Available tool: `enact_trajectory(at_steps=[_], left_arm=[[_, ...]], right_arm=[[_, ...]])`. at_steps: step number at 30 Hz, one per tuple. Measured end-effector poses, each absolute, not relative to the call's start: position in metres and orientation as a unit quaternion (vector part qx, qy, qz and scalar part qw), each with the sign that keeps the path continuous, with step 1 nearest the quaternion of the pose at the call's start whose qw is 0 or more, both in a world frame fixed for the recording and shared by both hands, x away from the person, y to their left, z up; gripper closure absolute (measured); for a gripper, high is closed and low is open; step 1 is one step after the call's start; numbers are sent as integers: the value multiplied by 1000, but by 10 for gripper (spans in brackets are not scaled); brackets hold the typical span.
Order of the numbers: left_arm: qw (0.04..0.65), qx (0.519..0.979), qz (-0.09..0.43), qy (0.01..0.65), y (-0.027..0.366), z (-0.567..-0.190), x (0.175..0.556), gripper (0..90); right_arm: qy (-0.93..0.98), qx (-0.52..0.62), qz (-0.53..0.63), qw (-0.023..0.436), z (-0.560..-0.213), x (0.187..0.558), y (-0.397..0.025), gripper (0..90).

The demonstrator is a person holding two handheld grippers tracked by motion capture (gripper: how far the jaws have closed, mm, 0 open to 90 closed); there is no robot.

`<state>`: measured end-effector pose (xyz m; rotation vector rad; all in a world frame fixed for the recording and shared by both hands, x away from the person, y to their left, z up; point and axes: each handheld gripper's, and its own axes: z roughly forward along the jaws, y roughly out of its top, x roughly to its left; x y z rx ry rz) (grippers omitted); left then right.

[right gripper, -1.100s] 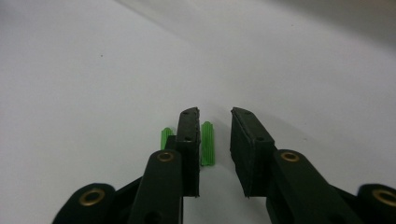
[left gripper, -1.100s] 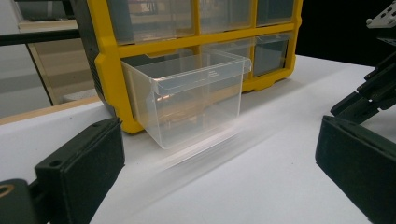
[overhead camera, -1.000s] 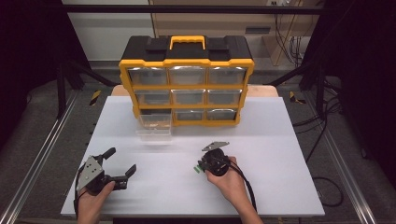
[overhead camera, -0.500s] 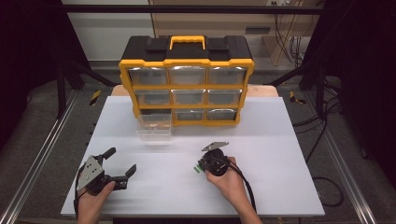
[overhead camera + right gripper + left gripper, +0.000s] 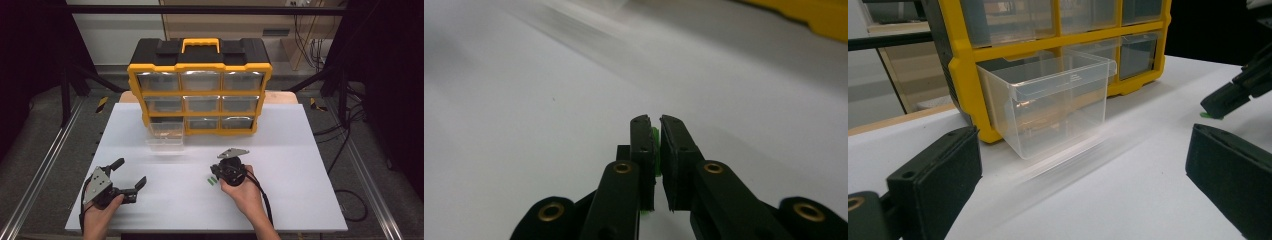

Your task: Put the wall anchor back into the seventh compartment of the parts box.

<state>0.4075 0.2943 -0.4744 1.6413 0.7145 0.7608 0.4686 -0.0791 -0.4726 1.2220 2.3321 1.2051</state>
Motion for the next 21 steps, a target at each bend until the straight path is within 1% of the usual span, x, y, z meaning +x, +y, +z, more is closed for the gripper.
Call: enact_trajectory(at_steps=[8,9,12,21], left_arm=[[562,699,323,303,293,-475,408,12],[562,699,323,303,293,-475,408,12],[564,699,321,301,292,-475,407,12],[570,693,320,305,295,-474,407,12]], right_arm=[[773,401,473,134,-439,478,-62,847],[773,401,473,134,-439,478,-62,847],[762,399,493,130,-426,490,-49,847],[738,407,524,119,-414,518,-20,848]])
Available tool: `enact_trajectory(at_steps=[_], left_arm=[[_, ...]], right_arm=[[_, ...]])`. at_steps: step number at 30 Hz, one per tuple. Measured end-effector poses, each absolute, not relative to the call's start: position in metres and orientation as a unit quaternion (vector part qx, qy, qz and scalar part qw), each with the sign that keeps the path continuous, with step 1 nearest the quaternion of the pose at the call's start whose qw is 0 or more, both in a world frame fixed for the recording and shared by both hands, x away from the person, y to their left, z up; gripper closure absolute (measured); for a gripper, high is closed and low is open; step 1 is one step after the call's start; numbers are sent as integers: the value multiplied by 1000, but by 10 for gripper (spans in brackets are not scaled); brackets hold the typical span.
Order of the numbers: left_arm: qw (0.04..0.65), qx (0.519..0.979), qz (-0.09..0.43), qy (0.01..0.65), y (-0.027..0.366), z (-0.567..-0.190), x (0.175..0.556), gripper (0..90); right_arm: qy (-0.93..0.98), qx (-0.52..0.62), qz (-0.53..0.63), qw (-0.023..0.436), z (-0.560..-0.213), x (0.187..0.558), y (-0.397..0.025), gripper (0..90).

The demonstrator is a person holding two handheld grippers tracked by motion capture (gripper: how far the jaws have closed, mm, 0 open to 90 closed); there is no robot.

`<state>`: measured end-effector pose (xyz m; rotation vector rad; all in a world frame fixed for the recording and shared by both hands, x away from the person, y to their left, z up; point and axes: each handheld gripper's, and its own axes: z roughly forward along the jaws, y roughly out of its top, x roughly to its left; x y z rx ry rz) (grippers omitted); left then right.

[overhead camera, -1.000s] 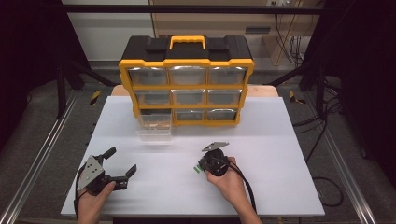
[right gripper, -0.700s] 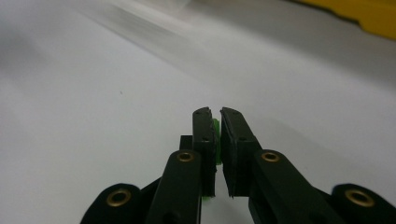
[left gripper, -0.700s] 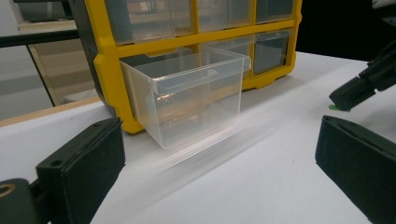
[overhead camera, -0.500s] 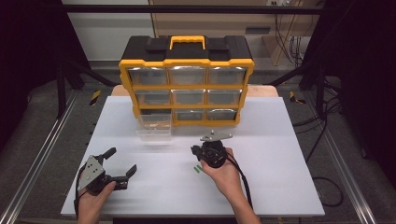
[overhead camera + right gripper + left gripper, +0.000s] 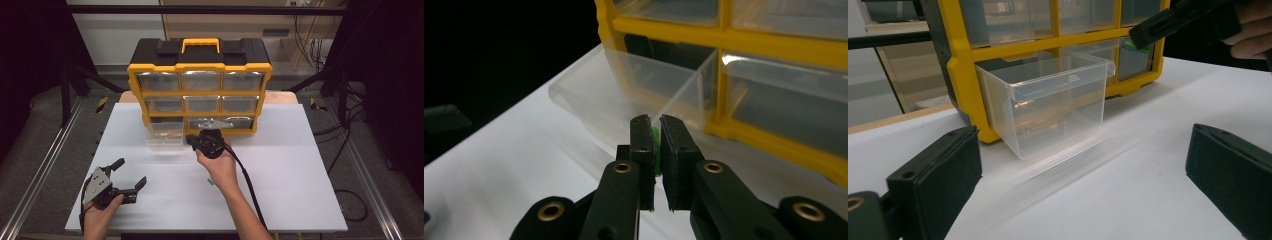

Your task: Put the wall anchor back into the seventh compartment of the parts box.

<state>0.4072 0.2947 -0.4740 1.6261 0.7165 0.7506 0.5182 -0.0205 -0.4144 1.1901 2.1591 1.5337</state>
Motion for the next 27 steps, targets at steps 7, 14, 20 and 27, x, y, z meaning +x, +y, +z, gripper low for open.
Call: enact_trajectory(at_steps=[7,14,20,27], left_arm=[[573,691,319,304,295,-473,408,12],[573,690,319,304,296,-473,407,12],[575,688,320,306,298,-472,407,12],[573,687,326,307,300,-471,408,11]], right_arm=[[739,402,526,126,-406,533,2,847],[744,401,518,136,-406,544,18,819],[742,399,519,148,-403,538,17,648],[753,377,506,187,-392,509,-5,467]])
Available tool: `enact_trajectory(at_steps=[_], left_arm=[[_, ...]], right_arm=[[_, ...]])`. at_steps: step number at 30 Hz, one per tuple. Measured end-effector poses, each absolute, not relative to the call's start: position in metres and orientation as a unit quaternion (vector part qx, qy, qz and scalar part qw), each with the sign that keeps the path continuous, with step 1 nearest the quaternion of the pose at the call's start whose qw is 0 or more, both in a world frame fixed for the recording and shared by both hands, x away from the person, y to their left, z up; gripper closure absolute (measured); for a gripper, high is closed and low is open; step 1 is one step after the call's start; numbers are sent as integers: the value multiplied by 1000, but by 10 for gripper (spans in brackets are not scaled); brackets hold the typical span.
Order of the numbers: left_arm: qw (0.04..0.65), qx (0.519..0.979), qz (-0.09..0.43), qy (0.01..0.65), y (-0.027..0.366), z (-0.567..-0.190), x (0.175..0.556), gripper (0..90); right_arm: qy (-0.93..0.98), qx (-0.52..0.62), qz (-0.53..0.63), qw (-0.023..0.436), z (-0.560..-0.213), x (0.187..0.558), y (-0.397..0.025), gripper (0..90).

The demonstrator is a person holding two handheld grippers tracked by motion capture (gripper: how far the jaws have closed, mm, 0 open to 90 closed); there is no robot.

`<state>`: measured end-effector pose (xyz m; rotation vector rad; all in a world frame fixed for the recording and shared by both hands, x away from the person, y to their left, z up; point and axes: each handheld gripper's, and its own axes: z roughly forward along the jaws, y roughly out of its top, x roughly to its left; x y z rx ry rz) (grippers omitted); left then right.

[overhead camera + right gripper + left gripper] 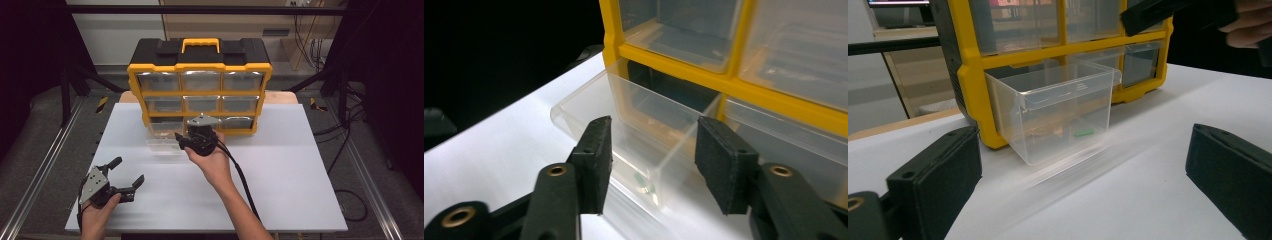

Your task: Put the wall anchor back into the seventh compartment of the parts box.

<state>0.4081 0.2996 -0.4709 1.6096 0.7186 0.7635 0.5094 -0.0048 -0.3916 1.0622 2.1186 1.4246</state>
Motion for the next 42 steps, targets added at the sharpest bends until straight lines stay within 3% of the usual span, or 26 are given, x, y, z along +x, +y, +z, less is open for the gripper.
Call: enact_trajectory(at_steps=[9,14,19,42], left_arm=[[569,689,327,306,299,-471,407,11],[568,691,327,306,299,-472,408,11],[567,691,330,305,299,-472,407,11],[565,693,329,303,298,-472,408,10]], right_arm=[[758,374,495,201,-388,488,-29,326],[764,381,485,189,-392,480,-42,206],[763,394,484,167,-401,474,-54,151],[779,419,437,163,-448,450,-90,114]])
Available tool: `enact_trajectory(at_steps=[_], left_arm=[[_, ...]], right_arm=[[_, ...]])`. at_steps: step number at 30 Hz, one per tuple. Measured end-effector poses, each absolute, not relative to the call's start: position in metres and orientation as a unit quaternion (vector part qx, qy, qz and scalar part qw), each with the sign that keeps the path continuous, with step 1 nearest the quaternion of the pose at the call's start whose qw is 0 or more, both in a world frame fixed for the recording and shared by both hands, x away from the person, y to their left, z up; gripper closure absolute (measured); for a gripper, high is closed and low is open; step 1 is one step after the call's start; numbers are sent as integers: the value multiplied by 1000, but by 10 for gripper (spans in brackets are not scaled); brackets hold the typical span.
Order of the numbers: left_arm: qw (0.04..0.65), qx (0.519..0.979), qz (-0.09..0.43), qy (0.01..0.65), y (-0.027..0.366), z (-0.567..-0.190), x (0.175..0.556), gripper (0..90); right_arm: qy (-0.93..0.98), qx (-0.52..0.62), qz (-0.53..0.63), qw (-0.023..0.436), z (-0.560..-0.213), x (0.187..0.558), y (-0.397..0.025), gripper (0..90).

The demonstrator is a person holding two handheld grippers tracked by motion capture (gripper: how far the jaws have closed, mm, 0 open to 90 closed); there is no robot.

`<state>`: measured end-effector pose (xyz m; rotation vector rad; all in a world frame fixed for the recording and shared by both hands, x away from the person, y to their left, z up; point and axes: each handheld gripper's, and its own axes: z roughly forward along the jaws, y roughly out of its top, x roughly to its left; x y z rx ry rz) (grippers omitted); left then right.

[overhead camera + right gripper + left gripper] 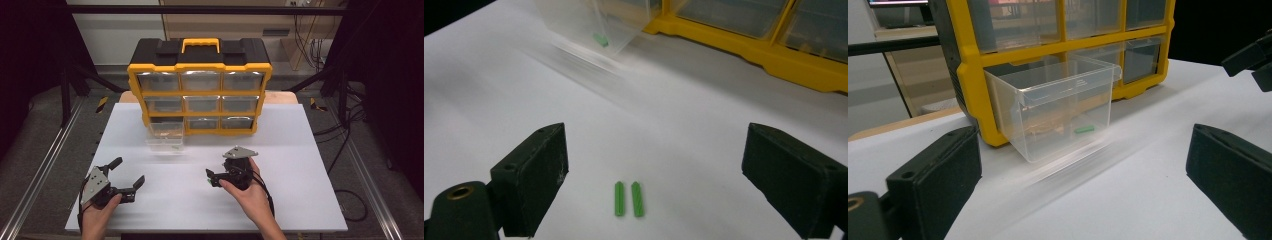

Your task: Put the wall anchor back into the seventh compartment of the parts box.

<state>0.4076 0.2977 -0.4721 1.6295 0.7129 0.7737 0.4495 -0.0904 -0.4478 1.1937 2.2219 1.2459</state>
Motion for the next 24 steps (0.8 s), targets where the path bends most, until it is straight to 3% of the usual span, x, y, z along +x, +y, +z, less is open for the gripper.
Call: enact_trajectory(at_steps=[11,24], left_arm=[[565,693,331,302,297,-472,407,10],[565,694,330,302,297,-472,407,10]], right_arm=[[790,425,414,152,-463,444,-96,131],[805,424,392,138,-477,440,-94,281]])
